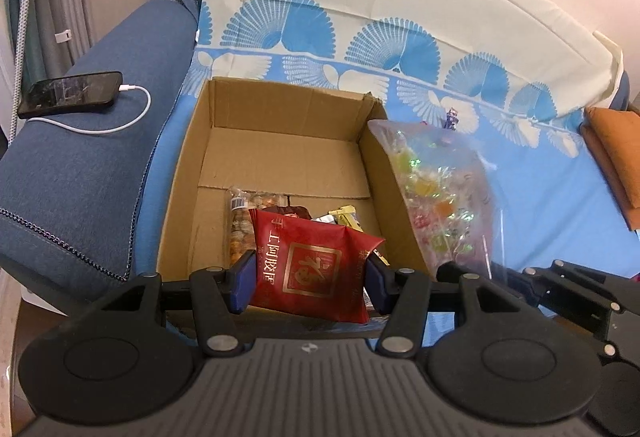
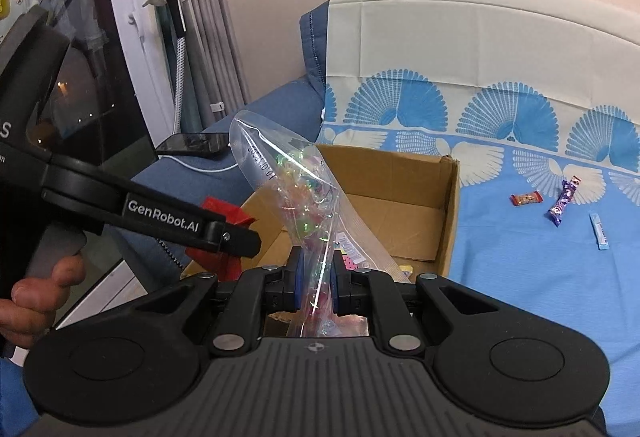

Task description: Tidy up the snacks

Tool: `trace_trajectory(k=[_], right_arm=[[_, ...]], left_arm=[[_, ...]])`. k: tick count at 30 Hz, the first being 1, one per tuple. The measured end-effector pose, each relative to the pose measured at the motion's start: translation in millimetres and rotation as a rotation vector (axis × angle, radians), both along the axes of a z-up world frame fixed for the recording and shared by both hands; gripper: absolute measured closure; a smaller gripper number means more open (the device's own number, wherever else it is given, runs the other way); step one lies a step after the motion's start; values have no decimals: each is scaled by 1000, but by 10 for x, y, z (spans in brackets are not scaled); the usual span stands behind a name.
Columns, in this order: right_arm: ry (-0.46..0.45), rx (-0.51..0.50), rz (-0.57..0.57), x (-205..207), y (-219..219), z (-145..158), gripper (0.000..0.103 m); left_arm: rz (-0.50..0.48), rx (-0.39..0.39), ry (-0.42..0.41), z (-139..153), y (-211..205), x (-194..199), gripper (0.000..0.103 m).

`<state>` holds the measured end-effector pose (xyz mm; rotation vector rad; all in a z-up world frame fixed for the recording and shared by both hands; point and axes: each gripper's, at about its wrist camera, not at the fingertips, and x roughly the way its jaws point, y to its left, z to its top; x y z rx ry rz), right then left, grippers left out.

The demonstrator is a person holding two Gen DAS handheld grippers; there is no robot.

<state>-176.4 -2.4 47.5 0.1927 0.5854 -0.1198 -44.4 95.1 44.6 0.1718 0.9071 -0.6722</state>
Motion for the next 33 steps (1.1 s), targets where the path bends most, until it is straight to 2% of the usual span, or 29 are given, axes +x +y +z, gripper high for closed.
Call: trace_trajectory(k=[33], right_arm=[[5, -9, 12, 4, -10, -4, 89]], left_arm=[[15, -25, -14, 53, 31, -14, 42]])
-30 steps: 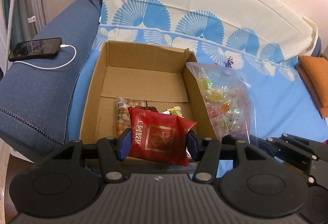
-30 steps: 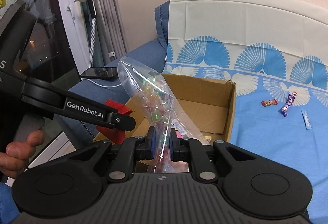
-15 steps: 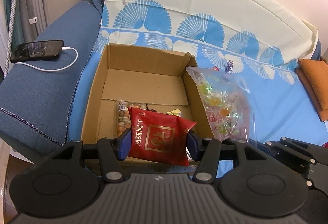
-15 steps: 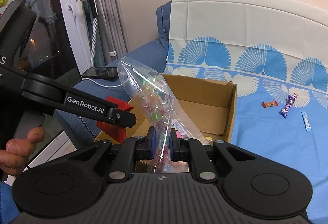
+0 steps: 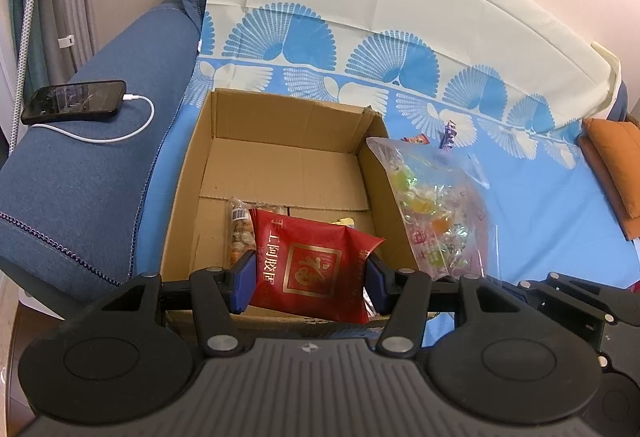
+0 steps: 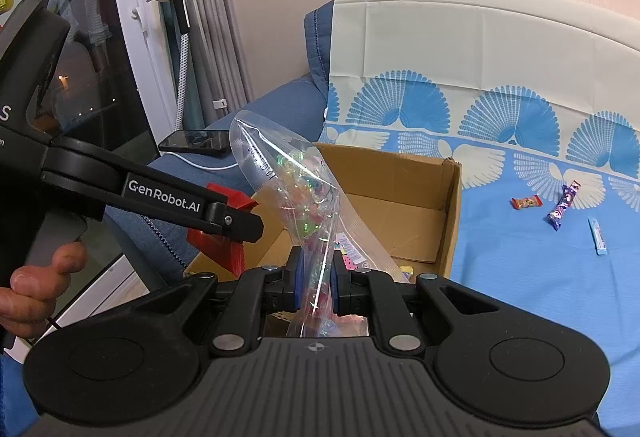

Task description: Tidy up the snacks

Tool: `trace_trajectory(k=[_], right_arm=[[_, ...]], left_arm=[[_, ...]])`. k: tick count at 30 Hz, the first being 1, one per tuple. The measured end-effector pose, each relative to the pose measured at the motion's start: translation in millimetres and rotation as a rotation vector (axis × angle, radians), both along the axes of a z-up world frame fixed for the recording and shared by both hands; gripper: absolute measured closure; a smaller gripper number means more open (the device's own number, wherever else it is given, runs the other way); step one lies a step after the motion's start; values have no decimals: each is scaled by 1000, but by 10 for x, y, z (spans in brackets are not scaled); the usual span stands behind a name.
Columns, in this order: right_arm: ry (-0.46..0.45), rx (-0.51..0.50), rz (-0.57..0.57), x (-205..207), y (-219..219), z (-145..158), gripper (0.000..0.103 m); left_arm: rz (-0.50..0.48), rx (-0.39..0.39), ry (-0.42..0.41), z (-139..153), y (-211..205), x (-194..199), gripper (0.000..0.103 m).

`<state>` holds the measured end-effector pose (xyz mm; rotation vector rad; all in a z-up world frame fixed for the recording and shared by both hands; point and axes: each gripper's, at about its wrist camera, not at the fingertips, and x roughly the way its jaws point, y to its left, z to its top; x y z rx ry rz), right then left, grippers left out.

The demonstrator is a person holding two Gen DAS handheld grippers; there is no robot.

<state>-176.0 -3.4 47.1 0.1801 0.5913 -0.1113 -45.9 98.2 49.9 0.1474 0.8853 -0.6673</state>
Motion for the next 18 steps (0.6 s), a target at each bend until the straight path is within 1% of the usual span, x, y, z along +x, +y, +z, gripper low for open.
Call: trace_trajectory(k=[18], right_arm=[[11, 4, -16, 122, -7, -41, 89]], left_arm=[[16, -1, 3, 4, -58, 162, 42]])
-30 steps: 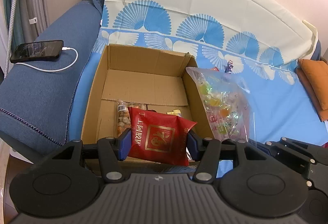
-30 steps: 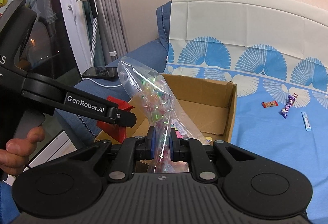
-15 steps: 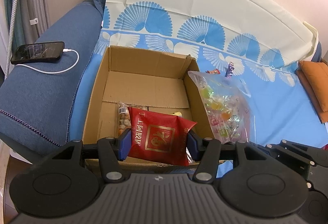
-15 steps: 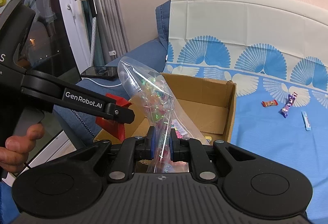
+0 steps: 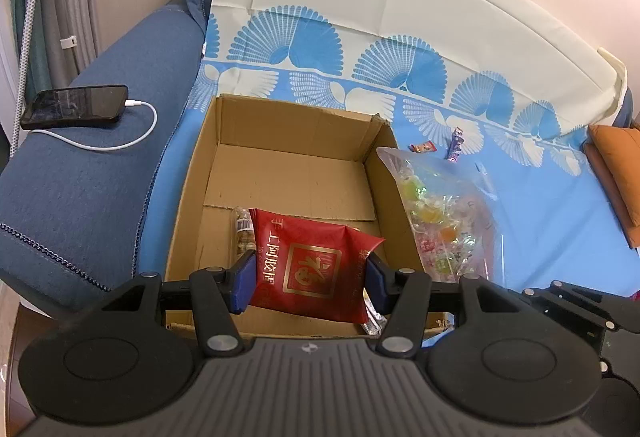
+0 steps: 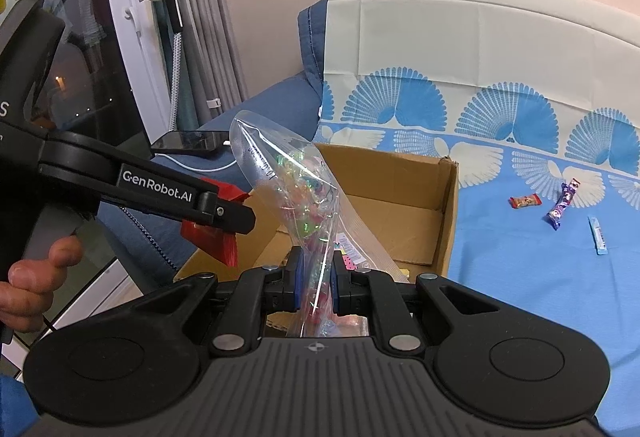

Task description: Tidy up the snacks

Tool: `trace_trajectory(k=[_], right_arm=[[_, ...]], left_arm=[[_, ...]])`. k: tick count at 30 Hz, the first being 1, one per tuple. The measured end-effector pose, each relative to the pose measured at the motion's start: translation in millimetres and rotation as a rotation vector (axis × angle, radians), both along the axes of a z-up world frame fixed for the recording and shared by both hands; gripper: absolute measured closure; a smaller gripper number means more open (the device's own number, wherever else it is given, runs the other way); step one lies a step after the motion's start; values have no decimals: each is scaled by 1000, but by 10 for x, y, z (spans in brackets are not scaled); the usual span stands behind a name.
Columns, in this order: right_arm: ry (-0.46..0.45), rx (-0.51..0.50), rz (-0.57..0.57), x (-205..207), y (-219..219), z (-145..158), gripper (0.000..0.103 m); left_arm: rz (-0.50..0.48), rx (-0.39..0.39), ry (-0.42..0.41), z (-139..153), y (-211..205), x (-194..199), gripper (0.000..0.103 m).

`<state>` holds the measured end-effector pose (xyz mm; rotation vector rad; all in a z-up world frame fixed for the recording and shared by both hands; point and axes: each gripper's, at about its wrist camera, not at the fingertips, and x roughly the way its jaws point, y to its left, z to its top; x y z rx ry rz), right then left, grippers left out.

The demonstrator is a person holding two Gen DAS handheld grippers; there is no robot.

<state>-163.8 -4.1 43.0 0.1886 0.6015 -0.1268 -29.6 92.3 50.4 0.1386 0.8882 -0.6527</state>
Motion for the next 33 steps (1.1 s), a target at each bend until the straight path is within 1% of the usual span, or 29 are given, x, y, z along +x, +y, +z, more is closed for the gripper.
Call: trace_trajectory(k=[18, 26, 33], right_arm=[[27, 28, -13, 248, -74, -92, 89], [34, 41, -24, 417, -177, -142, 89], [54, 54, -23, 595, -259, -256, 89]], left_arm=[[10, 15, 23, -107, -152, 244, 42], [15, 27, 27, -170, -293, 434, 42], [19, 49, 27, -267, -435, 639, 42]])
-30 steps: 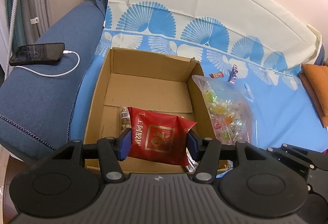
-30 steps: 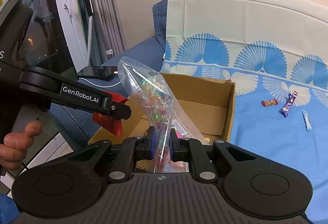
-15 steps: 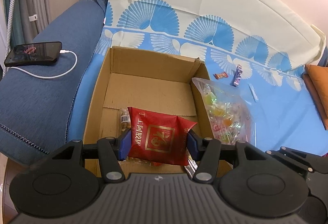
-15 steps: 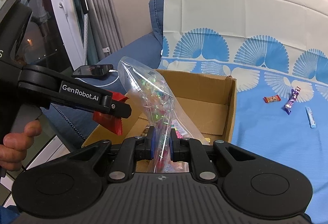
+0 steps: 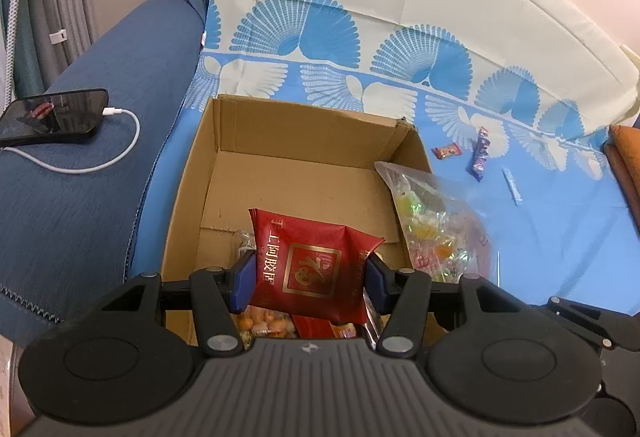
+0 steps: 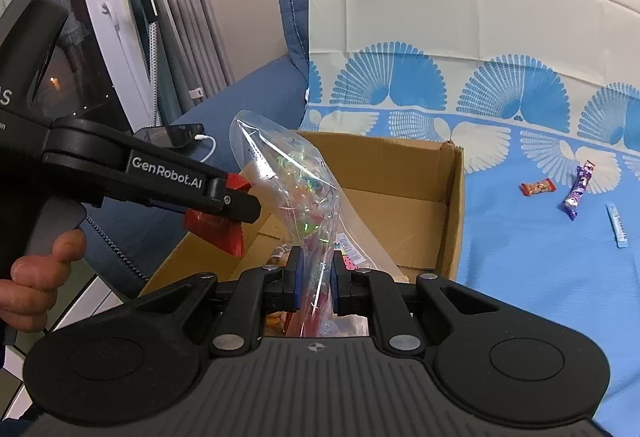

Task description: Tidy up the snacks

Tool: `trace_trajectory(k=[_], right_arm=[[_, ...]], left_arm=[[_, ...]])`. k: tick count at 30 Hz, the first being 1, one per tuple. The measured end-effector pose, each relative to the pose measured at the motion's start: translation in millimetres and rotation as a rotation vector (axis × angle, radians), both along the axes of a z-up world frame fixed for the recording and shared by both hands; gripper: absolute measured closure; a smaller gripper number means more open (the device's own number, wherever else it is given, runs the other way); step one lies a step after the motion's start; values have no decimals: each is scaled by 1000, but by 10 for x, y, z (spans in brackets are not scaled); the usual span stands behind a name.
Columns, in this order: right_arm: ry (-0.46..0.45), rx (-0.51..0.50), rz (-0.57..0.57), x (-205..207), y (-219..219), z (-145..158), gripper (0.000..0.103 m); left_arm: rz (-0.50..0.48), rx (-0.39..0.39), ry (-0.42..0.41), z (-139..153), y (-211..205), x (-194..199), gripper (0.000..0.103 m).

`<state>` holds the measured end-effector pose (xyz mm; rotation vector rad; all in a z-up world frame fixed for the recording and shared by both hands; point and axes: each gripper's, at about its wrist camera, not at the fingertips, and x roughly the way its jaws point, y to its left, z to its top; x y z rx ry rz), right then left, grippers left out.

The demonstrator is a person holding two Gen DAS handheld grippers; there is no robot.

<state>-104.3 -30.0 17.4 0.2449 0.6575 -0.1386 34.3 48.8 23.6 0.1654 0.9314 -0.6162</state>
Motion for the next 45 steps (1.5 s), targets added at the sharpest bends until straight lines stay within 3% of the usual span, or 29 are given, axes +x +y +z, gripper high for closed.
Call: trace_trajectory(k=[32, 33, 36, 37, 40, 45], right_arm=[[108, 65, -36, 622, -272, -529, 88], [112, 65, -40, 623, -277, -536, 86], [129, 67, -63, 654, -304, -557, 67], [131, 66, -68, 647, -310, -555, 56], [125, 73, -69, 618, -308, -516, 42], [138, 80, -63, 519, -243, -440, 29]], left_arm=[[23, 121, 56, -635, -280, 574, 40], [22, 122, 53, -639, -282, 577, 36], [32, 122, 32, -631, -275, 576, 1], [41, 116, 28, -621, -256, 570, 0], [44, 117, 35, -615, -215, 551, 0], [59, 138, 67, -615, -89, 441, 0]])
